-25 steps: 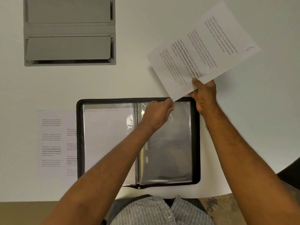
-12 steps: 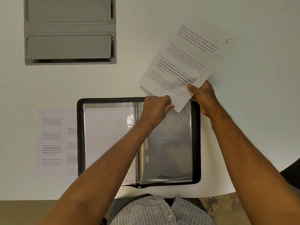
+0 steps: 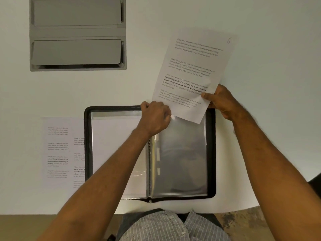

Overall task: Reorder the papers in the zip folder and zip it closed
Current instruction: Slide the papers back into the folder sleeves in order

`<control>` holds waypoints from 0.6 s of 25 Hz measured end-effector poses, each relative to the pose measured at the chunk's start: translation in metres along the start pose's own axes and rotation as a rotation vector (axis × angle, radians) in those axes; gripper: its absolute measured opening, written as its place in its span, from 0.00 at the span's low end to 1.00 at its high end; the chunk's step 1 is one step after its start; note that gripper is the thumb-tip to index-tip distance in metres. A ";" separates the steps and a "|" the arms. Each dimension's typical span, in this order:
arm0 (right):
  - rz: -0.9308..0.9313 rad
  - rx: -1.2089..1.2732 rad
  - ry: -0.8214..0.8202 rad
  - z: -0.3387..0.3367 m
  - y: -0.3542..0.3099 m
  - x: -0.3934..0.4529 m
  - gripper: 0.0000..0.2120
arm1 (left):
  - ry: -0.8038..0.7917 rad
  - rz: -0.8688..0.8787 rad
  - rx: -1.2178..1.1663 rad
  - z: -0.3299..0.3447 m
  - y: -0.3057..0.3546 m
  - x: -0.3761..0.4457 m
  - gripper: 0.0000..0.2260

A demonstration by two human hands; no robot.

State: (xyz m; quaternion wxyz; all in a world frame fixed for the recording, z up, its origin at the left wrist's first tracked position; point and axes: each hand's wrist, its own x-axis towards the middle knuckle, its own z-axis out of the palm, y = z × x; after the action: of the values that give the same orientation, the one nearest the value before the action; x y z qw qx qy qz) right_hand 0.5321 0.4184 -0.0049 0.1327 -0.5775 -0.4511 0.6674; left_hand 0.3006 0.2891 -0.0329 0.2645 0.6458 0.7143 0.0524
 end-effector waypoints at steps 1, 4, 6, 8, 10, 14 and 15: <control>0.002 0.008 0.003 -0.002 -0.001 0.000 0.19 | 0.004 -0.010 0.003 -0.001 -0.004 -0.001 0.07; 0.006 0.010 -0.008 -0.008 -0.003 0.000 0.19 | 0.030 -0.038 -0.049 -0.002 -0.010 -0.004 0.06; 0.010 -0.001 -0.031 -0.009 -0.003 0.000 0.19 | 0.076 -0.051 -0.110 -0.001 -0.011 -0.005 0.05; 0.019 -0.013 -0.047 -0.008 -0.004 0.001 0.19 | 0.107 -0.061 -0.177 0.001 -0.010 -0.005 0.04; 0.021 -0.032 -0.068 -0.007 -0.006 0.003 0.19 | 0.132 -0.063 -0.228 0.004 -0.010 -0.005 0.04; 0.016 -0.023 -0.063 -0.010 -0.007 0.007 0.17 | 0.140 -0.136 -0.399 0.005 -0.012 -0.007 0.05; 0.022 -0.022 -0.065 -0.012 -0.006 0.007 0.18 | 0.130 -0.159 -0.429 0.004 -0.012 -0.007 0.05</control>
State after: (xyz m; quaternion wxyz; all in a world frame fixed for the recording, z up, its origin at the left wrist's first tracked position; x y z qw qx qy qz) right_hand 0.5382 0.4321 -0.0038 0.1045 -0.5618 -0.4561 0.6822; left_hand 0.2919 0.2796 -0.0395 0.3526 0.5118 0.7509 0.2234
